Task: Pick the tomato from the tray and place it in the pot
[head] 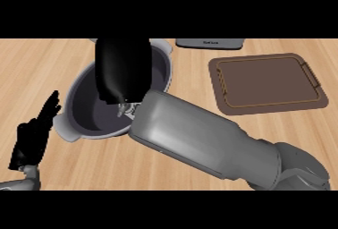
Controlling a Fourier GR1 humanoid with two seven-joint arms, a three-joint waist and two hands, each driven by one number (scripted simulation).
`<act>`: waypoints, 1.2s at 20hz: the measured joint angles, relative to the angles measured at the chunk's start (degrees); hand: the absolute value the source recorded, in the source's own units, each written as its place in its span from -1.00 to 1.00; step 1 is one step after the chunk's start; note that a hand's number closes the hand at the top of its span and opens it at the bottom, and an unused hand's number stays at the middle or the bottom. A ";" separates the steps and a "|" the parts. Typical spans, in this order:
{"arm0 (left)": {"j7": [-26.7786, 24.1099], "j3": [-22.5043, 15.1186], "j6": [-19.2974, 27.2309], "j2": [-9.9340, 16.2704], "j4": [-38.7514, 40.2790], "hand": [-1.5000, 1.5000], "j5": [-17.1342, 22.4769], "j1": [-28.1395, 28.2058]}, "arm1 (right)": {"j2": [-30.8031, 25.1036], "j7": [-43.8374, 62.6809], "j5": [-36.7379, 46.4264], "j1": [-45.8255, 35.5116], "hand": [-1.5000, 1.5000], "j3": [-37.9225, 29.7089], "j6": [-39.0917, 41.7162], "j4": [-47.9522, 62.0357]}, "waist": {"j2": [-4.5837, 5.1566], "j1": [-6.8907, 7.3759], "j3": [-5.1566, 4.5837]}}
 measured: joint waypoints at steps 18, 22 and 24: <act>-1.38 -0.23 -1.18 -0.35 0.92 0.00 -0.04 -0.98 | 0.51 -22.30 -12.13 -1.76 -1.00 -7.73 -14.74 33.18 | 1.22 1.68 -0.03; -1.60 -0.46 -1.43 -0.49 1.36 0.00 -0.09 -1.60 | 0.52 -27.23 -16.94 -0.90 -1.00 -11.09 -16.93 35.60 | 1.56 2.27 -0.02; -1.78 -0.52 -1.64 -0.35 1.33 0.00 -0.12 -1.88 | 0.52 -29.85 -19.04 -0.72 -1.00 -12.31 -17.81 36.47 | 1.66 2.67 -0.02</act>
